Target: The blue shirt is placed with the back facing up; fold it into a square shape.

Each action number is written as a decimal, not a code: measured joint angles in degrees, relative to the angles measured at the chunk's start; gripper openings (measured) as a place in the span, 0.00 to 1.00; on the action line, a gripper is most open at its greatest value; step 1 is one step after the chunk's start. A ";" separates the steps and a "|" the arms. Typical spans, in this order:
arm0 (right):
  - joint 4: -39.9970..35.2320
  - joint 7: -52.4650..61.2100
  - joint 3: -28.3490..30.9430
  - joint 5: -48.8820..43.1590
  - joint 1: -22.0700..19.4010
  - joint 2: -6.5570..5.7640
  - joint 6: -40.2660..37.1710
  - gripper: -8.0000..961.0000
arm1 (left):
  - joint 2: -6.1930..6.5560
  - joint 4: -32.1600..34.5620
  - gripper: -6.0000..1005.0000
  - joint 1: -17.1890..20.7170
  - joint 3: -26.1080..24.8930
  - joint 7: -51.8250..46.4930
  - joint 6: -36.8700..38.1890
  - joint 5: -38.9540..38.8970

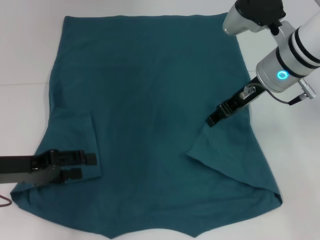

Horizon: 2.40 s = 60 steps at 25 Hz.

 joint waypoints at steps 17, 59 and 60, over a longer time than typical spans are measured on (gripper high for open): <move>11.01 -9.92 19.55 34.91 -13.43 -7.54 -12.32 0.83 | 1.30 1.26 0.76 5.75 -11.71 -2.87 1.51 1.35; 10.92 -9.40 19.67 34.40 -15.85 -7.73 -11.72 0.69 | 1.21 -1.47 0.76 5.73 -11.64 -3.69 -15.04 12.11; 10.92 -9.40 19.69 34.40 -15.85 -7.74 -11.72 0.69 | 1.18 -1.48 0.76 5.73 -11.64 -3.69 -15.01 12.12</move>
